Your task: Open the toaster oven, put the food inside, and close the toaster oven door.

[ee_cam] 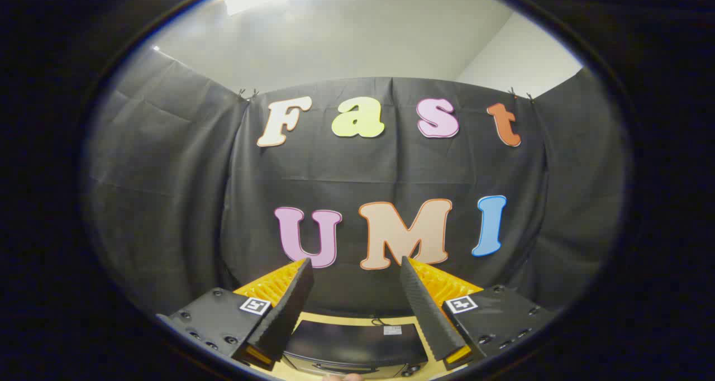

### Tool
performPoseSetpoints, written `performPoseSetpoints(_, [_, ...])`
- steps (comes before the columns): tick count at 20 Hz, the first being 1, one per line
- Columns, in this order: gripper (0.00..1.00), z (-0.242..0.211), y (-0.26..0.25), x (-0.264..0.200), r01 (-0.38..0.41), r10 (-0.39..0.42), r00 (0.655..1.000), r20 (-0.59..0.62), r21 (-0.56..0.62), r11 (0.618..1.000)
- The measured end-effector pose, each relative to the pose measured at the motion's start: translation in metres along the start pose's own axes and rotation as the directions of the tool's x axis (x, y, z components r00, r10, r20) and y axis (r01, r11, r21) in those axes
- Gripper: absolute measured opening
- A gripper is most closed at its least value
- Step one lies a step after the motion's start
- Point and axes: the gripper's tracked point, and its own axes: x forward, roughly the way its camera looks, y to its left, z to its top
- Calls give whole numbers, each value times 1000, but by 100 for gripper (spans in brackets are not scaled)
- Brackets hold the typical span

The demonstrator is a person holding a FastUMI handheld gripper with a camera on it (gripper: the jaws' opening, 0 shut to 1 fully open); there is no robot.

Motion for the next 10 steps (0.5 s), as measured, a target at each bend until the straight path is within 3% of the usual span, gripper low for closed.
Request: performPoseSetpoints(10, [98,-47,13,2,-4,5,999,-37,2,1000])
